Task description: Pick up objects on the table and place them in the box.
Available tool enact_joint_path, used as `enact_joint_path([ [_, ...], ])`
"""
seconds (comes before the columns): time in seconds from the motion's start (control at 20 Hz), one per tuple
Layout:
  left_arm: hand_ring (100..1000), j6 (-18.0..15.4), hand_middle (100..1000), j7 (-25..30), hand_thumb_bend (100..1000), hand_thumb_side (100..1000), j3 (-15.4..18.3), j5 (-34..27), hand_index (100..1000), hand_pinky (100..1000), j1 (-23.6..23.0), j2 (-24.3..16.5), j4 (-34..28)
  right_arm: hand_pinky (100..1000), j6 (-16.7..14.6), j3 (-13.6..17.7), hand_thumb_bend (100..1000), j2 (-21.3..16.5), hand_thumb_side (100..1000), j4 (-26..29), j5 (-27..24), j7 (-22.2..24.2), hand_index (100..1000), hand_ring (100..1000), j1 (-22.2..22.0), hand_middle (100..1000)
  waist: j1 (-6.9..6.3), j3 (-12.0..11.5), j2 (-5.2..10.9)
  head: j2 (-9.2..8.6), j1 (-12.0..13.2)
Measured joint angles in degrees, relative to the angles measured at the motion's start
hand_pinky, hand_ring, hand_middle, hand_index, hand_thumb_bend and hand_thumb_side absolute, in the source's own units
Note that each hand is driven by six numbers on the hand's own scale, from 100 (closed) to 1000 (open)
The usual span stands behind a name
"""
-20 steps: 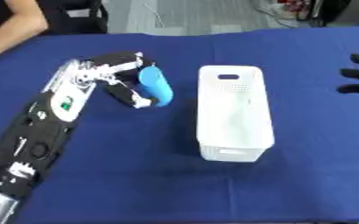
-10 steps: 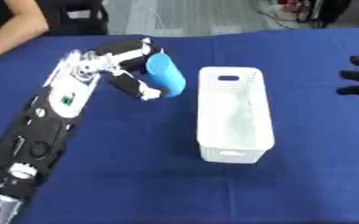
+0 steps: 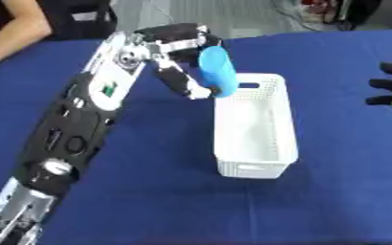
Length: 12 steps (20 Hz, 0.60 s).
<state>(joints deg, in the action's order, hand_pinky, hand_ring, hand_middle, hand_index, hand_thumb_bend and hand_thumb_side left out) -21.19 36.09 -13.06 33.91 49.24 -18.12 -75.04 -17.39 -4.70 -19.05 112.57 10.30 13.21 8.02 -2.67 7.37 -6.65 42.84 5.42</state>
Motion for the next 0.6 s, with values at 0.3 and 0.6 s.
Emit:
enact_joint_path([
  [0.3,100,-2.0,235,0.6,100,304,-1.7,2.3,194,100,2.0,3.1,3.1,721,0.0,-0.3,562,0.0,1000,-0.3,-0.4,0.2,1000,854,0.2,921,-0.09,0.5,0.23,0.0,0.4],
  [0.6,100,-3.8,324,0.4,100,277,-2.8,4.1,304,100,2.2,5.6,6.2,721,0.0,-0.3,559,0.3,1000,-0.3,-0.7,0.2,1000,854,0.3,921,-0.1,0.8,0.41,-0.01,0.7],
])
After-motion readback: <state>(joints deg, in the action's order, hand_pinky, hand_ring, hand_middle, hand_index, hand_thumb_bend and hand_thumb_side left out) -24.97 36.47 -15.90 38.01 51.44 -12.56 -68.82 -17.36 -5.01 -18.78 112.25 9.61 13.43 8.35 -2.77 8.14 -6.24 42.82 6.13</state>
